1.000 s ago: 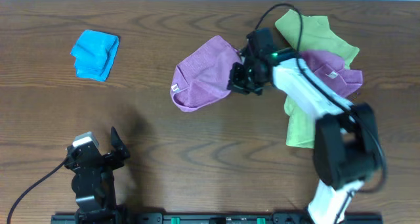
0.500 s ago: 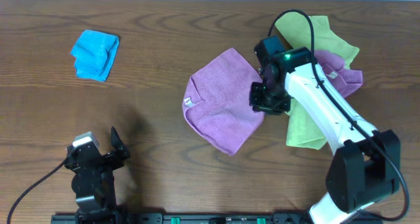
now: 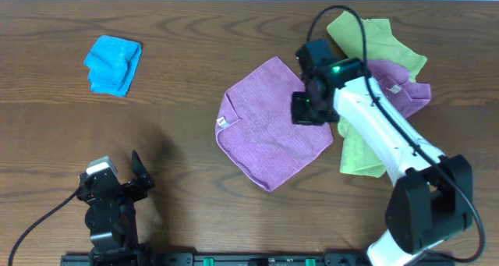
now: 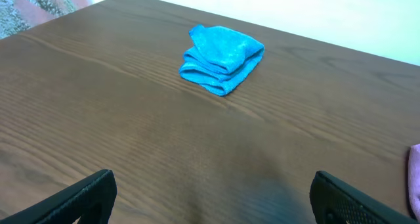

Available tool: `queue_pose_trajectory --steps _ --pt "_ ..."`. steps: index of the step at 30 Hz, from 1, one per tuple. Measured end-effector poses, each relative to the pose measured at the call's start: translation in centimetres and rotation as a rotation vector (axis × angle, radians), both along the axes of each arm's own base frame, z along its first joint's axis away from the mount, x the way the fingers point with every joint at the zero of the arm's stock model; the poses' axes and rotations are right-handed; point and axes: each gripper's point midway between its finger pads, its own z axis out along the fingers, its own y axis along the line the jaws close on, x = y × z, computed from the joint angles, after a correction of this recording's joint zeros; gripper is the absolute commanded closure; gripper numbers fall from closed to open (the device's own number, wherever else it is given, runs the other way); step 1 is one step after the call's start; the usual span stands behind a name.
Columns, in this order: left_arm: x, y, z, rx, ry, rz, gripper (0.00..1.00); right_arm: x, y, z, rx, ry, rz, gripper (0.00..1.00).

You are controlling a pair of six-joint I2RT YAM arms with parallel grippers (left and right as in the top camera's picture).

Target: Fold the cloth

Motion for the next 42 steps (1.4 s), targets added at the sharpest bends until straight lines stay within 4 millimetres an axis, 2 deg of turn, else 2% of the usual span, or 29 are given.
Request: queue_pose_trajectory --steps 4,7,14,18,25,28,32,35,39,42 --pt "0.0 0.0 0.0 0.0 0.0 0.0 0.05 1.4 4.5 0.5 0.051 -0.122 0.132 0.99" --pt "0.0 0.0 0.0 0.0 0.0 0.0 0.05 1.7 7.0 -0.8 0.068 -0.138 0.189 0.99" --pt "0.0 0.0 0.0 0.0 0.0 0.0 0.05 1.9 9.2 -7.2 0.094 -0.04 0.213 0.99" --pt "0.0 0.0 0.0 0.0 0.0 0.0 0.05 2.0 10.0 -9.0 0.117 -0.022 0.213 0.99" --pt "0.0 0.0 0.0 0.0 0.0 0.0 0.05 2.7 12.5 -8.8 0.181 -0.076 0.24 0.98" --pt "0.0 0.0 0.0 0.0 0.0 0.0 0.05 2.3 13.5 -9.9 0.199 -0.058 0.257 0.99" --pt "0.0 0.0 0.0 0.0 0.0 0.0 0.05 1.9 15.6 -10.1 0.251 -0.062 0.288 0.99" --pt "0.0 0.0 0.0 0.0 0.0 0.0 0.05 0.8 17.7 -10.0 0.278 -0.065 0.336 0.99" --pt "0.0 0.0 0.0 0.0 0.0 0.0 0.05 -1.8 20.6 -10.0 0.303 -0.052 0.413 0.99" --pt "0.0 0.0 0.0 0.0 0.0 0.0 0.04 -3.2 21.6 -10.0 0.31 -0.036 0.447 0.99"
